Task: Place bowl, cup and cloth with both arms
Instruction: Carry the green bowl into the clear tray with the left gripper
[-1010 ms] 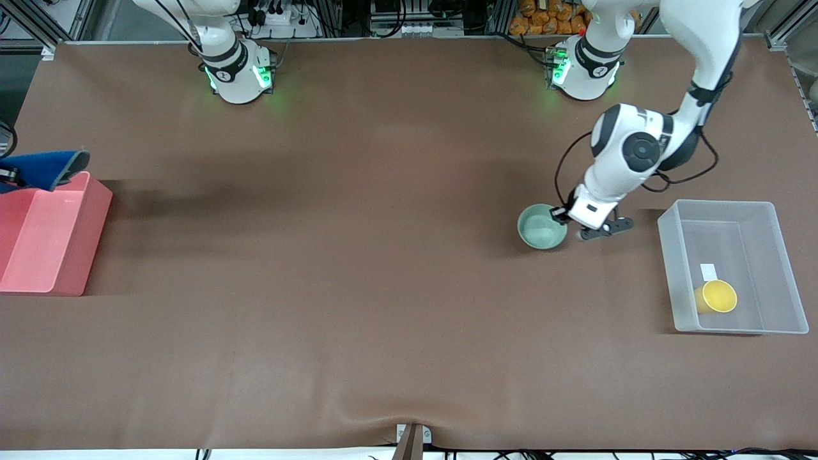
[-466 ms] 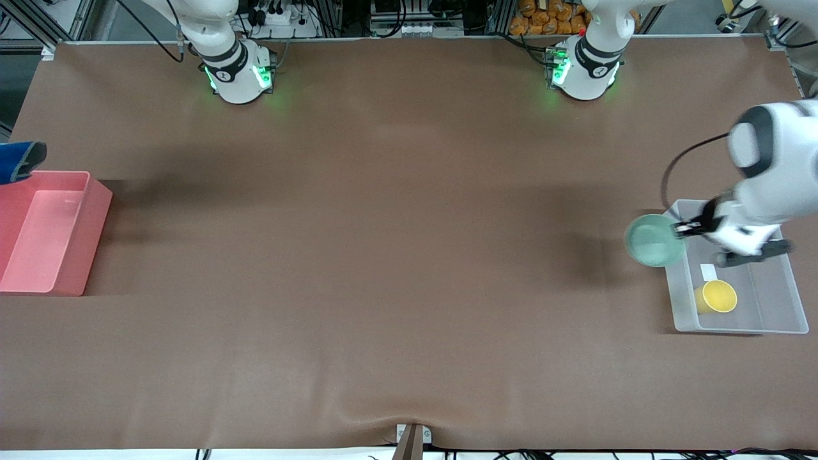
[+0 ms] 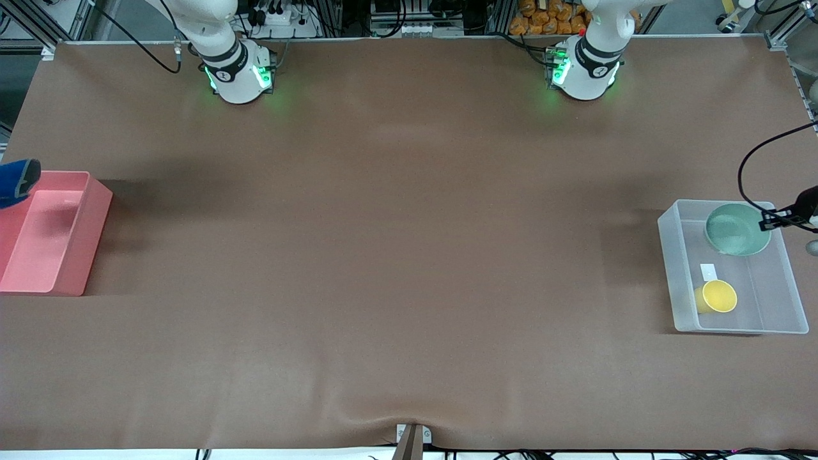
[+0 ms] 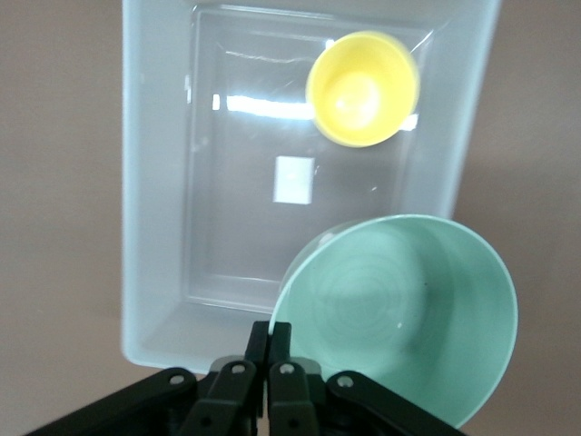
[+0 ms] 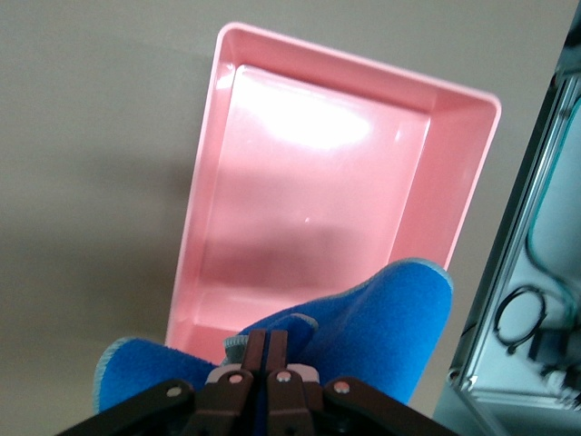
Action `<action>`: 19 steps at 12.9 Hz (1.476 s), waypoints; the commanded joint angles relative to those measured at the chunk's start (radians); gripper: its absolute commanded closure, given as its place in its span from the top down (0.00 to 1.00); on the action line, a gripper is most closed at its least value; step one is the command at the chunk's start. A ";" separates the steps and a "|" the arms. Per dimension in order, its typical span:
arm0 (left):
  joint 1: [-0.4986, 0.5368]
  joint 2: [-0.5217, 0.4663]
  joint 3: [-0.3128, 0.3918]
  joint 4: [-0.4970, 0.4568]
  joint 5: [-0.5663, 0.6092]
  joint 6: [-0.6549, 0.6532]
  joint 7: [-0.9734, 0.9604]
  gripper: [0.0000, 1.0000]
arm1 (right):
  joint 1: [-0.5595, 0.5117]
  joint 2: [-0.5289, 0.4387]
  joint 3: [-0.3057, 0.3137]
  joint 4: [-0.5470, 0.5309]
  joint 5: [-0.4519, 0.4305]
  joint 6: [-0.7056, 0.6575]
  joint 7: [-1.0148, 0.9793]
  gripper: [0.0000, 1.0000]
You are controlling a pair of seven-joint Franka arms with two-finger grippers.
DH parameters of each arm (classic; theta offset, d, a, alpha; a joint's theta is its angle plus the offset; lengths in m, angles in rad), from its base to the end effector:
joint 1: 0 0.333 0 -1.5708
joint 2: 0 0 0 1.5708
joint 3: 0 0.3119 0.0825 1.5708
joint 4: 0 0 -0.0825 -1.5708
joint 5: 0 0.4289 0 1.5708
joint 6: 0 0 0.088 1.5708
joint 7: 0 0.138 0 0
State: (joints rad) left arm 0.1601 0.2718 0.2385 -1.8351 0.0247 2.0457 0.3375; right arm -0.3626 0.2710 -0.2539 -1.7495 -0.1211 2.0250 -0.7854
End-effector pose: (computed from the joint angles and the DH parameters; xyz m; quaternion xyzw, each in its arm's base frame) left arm 0.6035 0.2509 0.3250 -0.9985 -0.0212 0.0405 0.0301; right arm 0.5486 -0.3912 0.3684 0.9895 0.1147 -0.0523 0.0711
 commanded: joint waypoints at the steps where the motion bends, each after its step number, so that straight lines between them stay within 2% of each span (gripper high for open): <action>1: 0.035 0.075 0.010 0.043 -0.049 0.005 0.112 0.00 | -0.042 0.051 0.015 0.036 0.017 0.041 -0.095 0.00; 3: 0.041 0.118 0.013 0.034 -0.065 0.051 0.170 0.00 | -0.059 0.083 0.016 0.036 0.038 0.053 -0.095 0.00; 5: 0.075 0.142 0.013 0.033 -0.089 0.083 0.204 0.00 | -0.077 0.111 0.015 0.036 0.130 0.055 -0.115 0.00; 8: 0.072 0.194 0.012 0.022 -0.124 0.161 0.224 0.00 | -0.085 0.157 0.015 0.038 0.217 0.061 -0.124 0.00; 11: 0.068 0.218 0.007 -0.019 -0.149 0.227 0.224 0.00 | -0.117 0.186 0.016 0.039 0.253 0.069 -0.147 0.00; 13: 0.068 0.227 0.007 -0.047 -0.149 0.269 0.239 0.00 | -0.150 0.220 0.016 0.045 0.314 0.110 -0.158 0.00; 16: 0.084 0.251 0.005 -0.076 -0.154 0.349 0.278 0.00 | -0.165 0.246 0.016 0.068 0.334 0.127 -0.215 0.00; 19: 0.073 0.267 0.004 -0.075 -0.180 0.353 0.278 0.00 | -0.168 0.254 0.018 0.085 0.337 0.149 -0.222 0.00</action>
State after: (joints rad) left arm 0.2391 0.5266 0.2431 -1.9006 -0.1242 2.3755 0.5905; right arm -0.5113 0.5066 -0.2543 -1.7084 0.1875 2.1782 -0.9789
